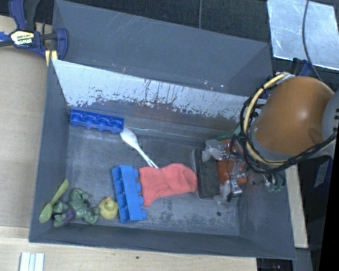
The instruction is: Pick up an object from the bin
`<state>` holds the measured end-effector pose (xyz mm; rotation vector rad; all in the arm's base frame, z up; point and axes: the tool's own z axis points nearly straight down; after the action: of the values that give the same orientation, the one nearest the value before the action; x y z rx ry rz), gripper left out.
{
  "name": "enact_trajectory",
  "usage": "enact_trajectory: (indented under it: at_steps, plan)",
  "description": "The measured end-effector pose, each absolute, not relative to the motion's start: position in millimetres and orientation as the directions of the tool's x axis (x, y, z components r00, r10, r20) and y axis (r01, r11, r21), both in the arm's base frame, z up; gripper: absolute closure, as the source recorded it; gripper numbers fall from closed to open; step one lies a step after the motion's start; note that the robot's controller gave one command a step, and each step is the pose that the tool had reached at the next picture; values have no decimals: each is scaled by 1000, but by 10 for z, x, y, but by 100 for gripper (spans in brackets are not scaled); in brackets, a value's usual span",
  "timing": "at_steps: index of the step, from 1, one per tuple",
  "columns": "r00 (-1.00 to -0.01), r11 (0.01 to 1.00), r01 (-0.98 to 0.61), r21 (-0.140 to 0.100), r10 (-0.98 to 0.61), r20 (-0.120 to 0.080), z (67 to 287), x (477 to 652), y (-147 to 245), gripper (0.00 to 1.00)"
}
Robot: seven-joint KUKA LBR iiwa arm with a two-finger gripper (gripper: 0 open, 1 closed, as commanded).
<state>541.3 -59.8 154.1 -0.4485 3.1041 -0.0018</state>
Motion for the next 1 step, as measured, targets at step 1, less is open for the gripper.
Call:
enact_trajectory:
  at_steps: [1]
  plan:
    - [-992, 992, -129, -3, -129, -13, 1129, 5597, -225, 0]
